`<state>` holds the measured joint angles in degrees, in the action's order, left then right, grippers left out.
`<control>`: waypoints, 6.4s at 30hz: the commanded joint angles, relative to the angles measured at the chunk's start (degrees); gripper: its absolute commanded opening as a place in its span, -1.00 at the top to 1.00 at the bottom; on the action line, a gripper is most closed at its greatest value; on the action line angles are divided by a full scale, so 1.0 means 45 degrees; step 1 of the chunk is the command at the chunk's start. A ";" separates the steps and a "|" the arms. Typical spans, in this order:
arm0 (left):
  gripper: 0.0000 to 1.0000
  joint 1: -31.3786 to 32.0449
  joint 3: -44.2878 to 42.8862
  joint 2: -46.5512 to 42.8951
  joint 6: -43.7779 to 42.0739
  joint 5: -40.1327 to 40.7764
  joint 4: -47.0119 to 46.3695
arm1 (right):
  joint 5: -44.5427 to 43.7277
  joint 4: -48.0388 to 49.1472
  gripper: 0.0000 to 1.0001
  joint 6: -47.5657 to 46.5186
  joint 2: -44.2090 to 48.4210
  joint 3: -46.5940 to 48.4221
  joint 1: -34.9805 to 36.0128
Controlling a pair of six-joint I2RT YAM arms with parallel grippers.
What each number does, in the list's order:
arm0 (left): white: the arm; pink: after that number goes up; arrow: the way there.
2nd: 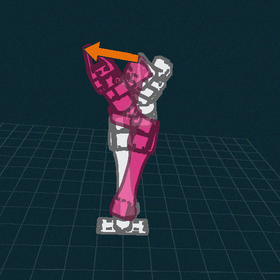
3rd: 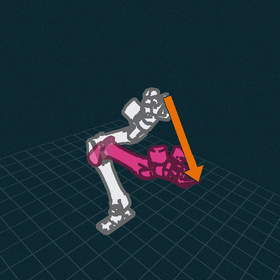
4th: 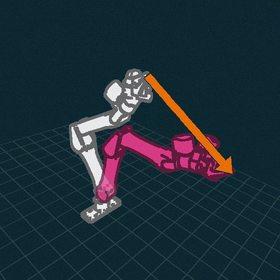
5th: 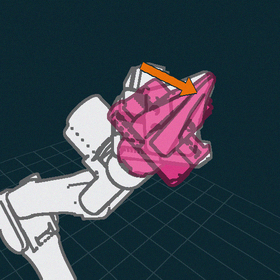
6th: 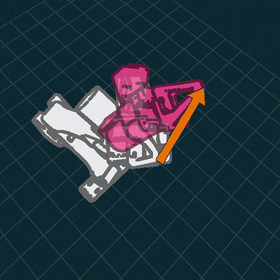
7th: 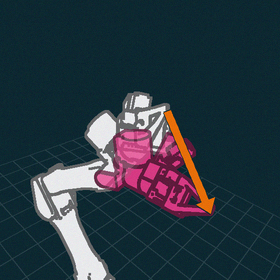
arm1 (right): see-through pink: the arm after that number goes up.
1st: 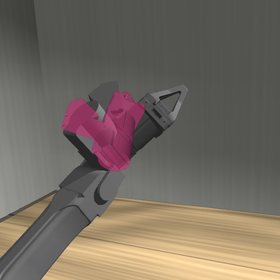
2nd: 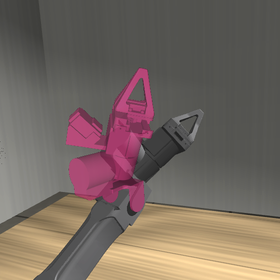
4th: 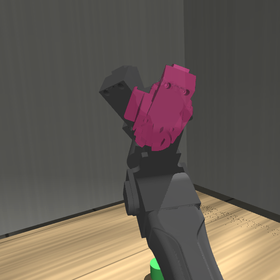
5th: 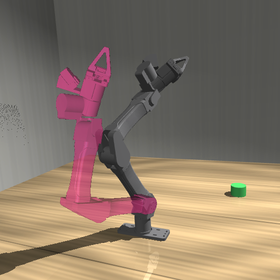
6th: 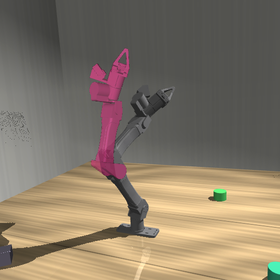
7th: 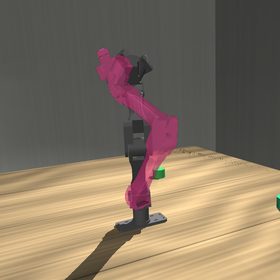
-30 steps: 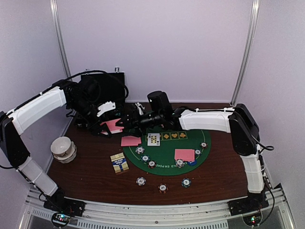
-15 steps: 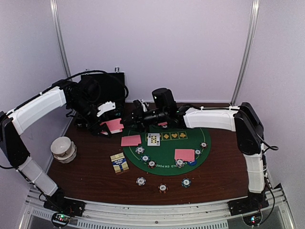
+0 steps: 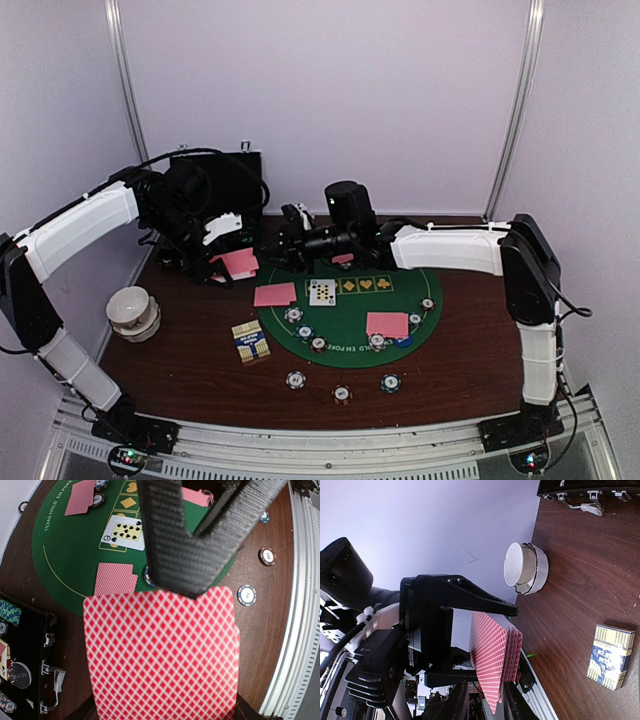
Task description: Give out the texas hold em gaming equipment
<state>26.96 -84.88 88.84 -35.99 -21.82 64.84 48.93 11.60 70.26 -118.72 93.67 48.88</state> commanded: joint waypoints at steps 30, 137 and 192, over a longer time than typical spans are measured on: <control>1.00 0.0005 -0.0336 -0.0144 -0.0199 -0.0076 -0.0052 | 0.0751 0.1322 0.82 0.1065 -0.0455 0.0371 0.0263; 1.00 -0.0015 -0.0765 -0.0078 -0.0045 -0.0170 0.0449 | -0.2650 -0.4222 -0.95 -0.4097 0.1917 -0.0311 -0.0419; 1.00 -0.0015 -0.0708 -0.0101 -0.0067 -0.0291 0.0451 | -0.0031 -0.1581 -0.31 -0.0549 -0.1659 0.1942 0.0133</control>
<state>27.09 -86.70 89.08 -36.29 -21.63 67.72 49.56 6.09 68.69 -128.99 105.08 51.37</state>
